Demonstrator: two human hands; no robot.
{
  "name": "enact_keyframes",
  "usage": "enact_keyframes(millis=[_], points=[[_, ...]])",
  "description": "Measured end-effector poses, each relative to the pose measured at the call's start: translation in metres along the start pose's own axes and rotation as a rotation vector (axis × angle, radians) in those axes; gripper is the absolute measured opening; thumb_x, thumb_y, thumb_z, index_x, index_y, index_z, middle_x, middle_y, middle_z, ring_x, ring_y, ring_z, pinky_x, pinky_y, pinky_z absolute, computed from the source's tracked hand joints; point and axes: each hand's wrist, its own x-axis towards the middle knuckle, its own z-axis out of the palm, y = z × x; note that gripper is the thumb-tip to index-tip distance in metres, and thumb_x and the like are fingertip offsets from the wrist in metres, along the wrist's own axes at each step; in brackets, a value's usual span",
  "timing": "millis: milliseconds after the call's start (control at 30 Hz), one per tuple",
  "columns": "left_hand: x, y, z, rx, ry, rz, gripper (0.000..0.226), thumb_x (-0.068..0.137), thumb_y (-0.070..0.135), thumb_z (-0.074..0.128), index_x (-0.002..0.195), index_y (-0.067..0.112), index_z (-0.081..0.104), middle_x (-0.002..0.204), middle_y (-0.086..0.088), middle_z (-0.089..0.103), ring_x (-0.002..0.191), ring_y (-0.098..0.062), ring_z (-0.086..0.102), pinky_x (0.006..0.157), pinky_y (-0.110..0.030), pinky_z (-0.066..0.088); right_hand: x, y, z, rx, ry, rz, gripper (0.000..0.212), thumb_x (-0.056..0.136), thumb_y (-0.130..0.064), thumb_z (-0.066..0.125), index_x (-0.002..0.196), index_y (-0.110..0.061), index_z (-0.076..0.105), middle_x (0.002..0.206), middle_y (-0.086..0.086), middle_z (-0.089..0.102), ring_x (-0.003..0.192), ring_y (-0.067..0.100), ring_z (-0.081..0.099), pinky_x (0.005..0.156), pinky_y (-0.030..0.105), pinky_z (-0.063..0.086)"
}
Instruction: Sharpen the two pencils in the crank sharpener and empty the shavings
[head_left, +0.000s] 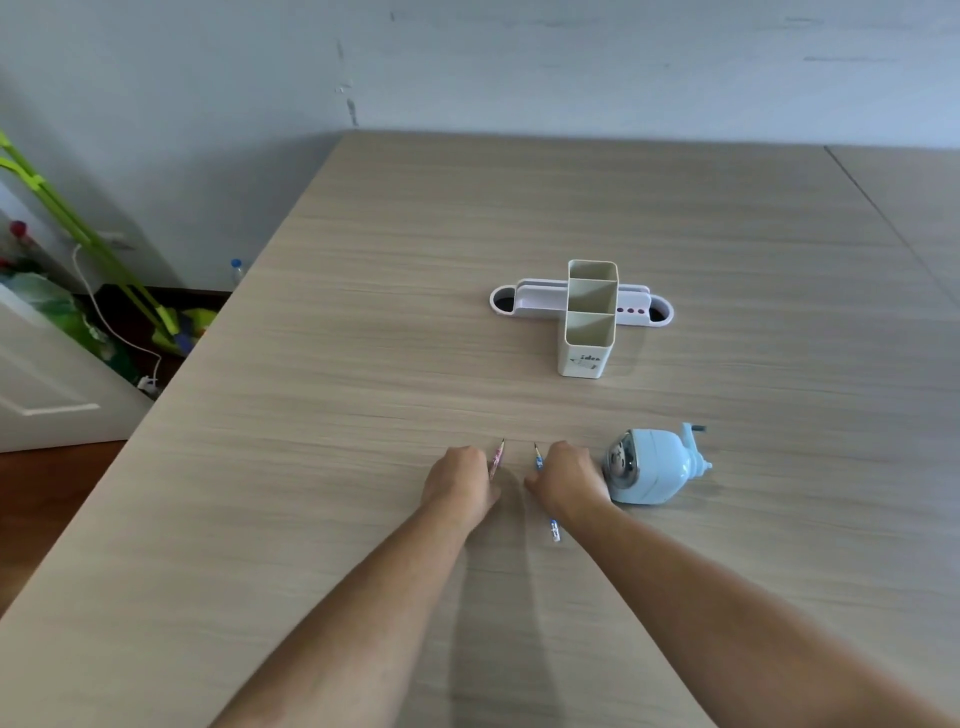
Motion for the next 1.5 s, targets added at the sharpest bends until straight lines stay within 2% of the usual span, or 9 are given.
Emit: enact_keyframes(millis=[100, 167, 333, 433, 567, 733, 1000, 1300, 1500], points=[[-0.002, -0.007, -0.010, -0.019, -0.033, -0.033, 0.016, 0.080, 0.017, 0.066, 0.093, 0.008, 0.065, 0.108, -0.014, 0.067, 0.100, -0.032, 0.066, 0.072, -0.030, 0.050, 0.005, -0.007, -0.015, 0.099, 0.021, -0.014, 0.034, 0.077, -0.015, 0.060, 0.054, -0.011, 0.036, 0.058, 0.005, 0.047, 0.060, 0.026, 0.051, 0.052, 0.026, 0.038], [-0.004, -0.014, -0.014, -0.051, -0.053, -0.027, 0.013, 0.077, 0.018, 0.066, 0.074, 0.014, 0.054, 0.099, -0.011, 0.066, 0.096, -0.030, 0.066, 0.065, -0.027, 0.044, 0.011, -0.013, -0.035, 0.192, 0.060, -0.029, 0.034, 0.074, -0.015, 0.060, 0.052, -0.010, 0.034, 0.053, 0.004, 0.041, 0.048, 0.020, 0.038, 0.042, 0.024, 0.029], [-0.002, -0.007, -0.035, -0.237, 0.069, -0.033, 0.028, 0.066, 0.024, 0.069, 0.055, 0.008, 0.049, 0.058, -0.015, 0.049, 0.061, -0.035, 0.055, 0.053, -0.035, 0.037, 0.029, -0.013, -0.101, 0.418, 0.253, -0.100, 0.020, 0.071, -0.012, 0.061, 0.056, -0.006, 0.050, 0.057, 0.011, 0.049, 0.056, 0.022, 0.042, 0.046, 0.025, 0.031], [0.019, 0.025, -0.068, -0.530, 0.211, 0.068, 0.033, 0.058, 0.020, 0.063, 0.041, 0.014, 0.035, 0.049, -0.009, 0.045, 0.049, -0.022, 0.041, 0.050, -0.034, 0.042, 0.044, -0.008, -0.135, 0.535, 0.344, -0.110, 0.013, 0.073, -0.009, 0.059, 0.063, -0.002, 0.057, 0.059, 0.014, 0.053, 0.060, 0.022, 0.046, 0.051, 0.025, 0.036], [0.043, 0.083, -0.110, -0.751, 0.324, 0.183, 0.018, 0.067, 0.011, 0.067, 0.055, 0.006, 0.054, 0.054, -0.010, 0.060, 0.048, -0.020, 0.052, 0.054, -0.037, 0.054, 0.069, 0.002, -0.163, 0.628, 0.473, -0.101, 0.015, 0.074, -0.014, 0.059, 0.079, -0.001, 0.065, 0.076, 0.017, 0.072, 0.071, 0.030, 0.065, 0.070, 0.039, 0.054], [0.076, 0.126, -0.113, -0.806, 0.392, 0.232, 0.016, 0.068, 0.010, 0.068, 0.058, 0.010, 0.056, 0.061, -0.010, 0.067, 0.058, -0.028, 0.067, 0.058, -0.034, 0.056, 0.093, 0.016, -0.166, 0.664, 0.478, -0.110, 0.012, 0.080, -0.012, 0.059, 0.085, -0.003, 0.066, 0.077, 0.009, 0.067, 0.069, 0.023, 0.059, 0.052, 0.022, 0.042], [0.109, 0.130, -0.072, -0.787, 0.324, 0.181, 0.011, 0.073, 0.008, 0.069, 0.069, 0.010, 0.059, 0.067, -0.006, 0.066, 0.061, -0.019, 0.058, 0.055, -0.019, 0.044, 0.123, 0.033, -0.132, 0.647, 0.331, -0.092, 0.008, 0.080, -0.012, 0.061, 0.076, -0.006, 0.061, 0.067, 0.002, 0.062, 0.068, 0.020, 0.058, 0.057, 0.024, 0.044], [0.115, 0.124, -0.066, -0.705, 0.296, 0.185, 0.027, 0.069, 0.010, 0.073, 0.056, 0.020, 0.051, 0.061, -0.005, 0.064, 0.067, -0.030, 0.069, 0.066, -0.036, 0.055, 0.129, 0.039, -0.120, 0.625, 0.322, -0.070, 0.017, 0.079, -0.016, 0.068, 0.088, -0.008, 0.057, 0.067, -0.004, 0.053, 0.059, 0.006, 0.048, 0.050, 0.019, 0.037], [0.096, 0.120, -0.085, -0.654, 0.310, 0.201, 0.016, 0.072, 0.012, 0.070, 0.064, 0.014, 0.057, 0.061, -0.001, 0.061, 0.063, -0.022, 0.061, 0.058, -0.026, 0.047, 0.109, 0.036, -0.135, 0.674, 0.317, -0.063, 0.012, 0.081, -0.013, 0.064, 0.090, -0.009, 0.056, 0.068, -0.005, 0.054, 0.062, 0.011, 0.051, 0.052, 0.020, 0.041]])
